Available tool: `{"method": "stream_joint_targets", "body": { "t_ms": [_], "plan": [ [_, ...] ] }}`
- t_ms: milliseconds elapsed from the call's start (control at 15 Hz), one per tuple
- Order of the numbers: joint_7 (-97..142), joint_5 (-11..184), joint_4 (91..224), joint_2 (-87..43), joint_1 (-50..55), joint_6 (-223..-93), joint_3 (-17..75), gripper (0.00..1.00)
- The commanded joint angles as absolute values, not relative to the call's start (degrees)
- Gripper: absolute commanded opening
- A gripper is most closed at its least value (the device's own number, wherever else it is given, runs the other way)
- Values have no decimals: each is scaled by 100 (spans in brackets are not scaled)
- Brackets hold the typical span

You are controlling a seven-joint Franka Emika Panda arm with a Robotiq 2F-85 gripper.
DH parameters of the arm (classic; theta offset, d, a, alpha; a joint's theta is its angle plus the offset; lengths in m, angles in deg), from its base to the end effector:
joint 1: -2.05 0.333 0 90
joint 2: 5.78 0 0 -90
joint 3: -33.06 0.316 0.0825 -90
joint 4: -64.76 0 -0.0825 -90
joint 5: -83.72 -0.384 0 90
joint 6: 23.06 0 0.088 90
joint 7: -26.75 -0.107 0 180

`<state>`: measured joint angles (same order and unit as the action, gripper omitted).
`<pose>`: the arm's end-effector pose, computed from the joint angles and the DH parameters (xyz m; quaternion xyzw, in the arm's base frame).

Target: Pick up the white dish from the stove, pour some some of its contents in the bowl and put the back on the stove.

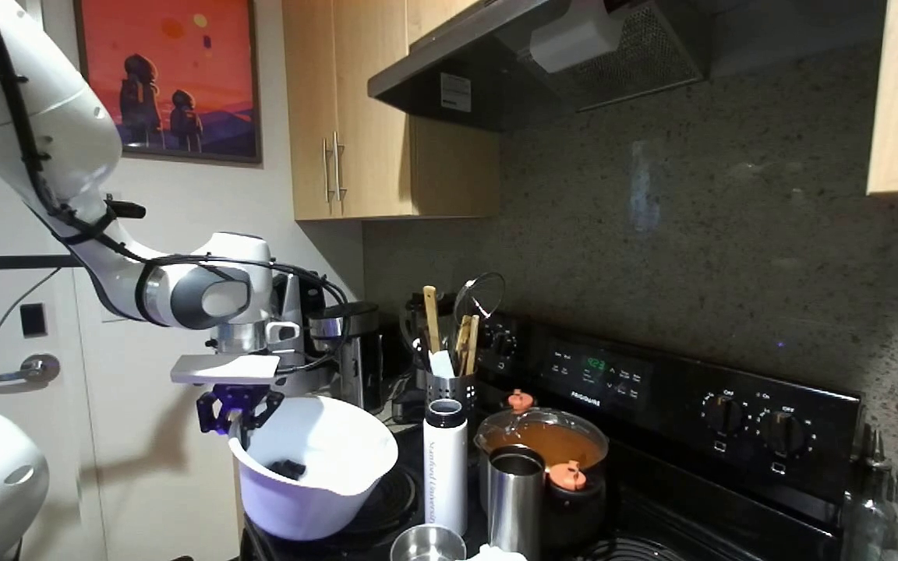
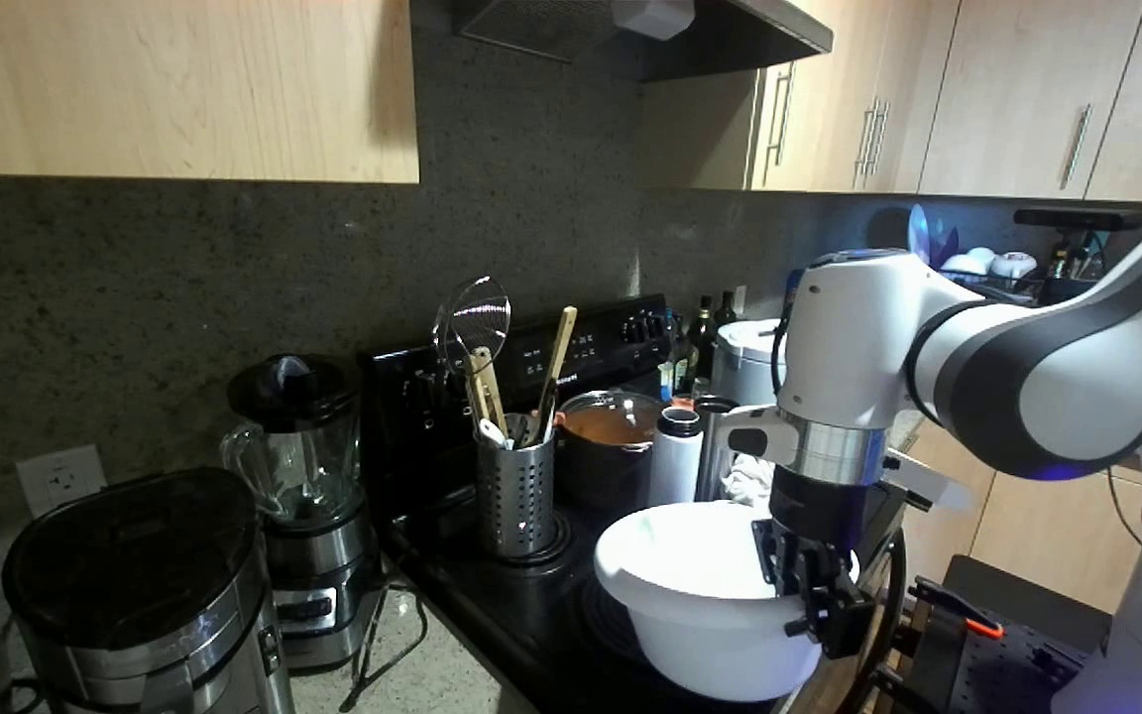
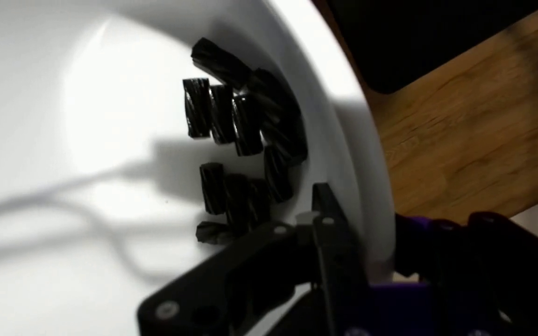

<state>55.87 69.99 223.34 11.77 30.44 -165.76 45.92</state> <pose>0.2901 0.2452 0.3054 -0.8695 -0.4920 -0.0099 0.0413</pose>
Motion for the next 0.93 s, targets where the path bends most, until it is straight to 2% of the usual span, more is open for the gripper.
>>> {"method": "stream_joint_targets", "body": {
  "t_ms": [0,867],
  "plan": [
    [5702,6784,22310,1664,3246,-15966,4471,2],
    [5420,6820,22280,3343,3142,-14276,4007,2]
  ]
}}
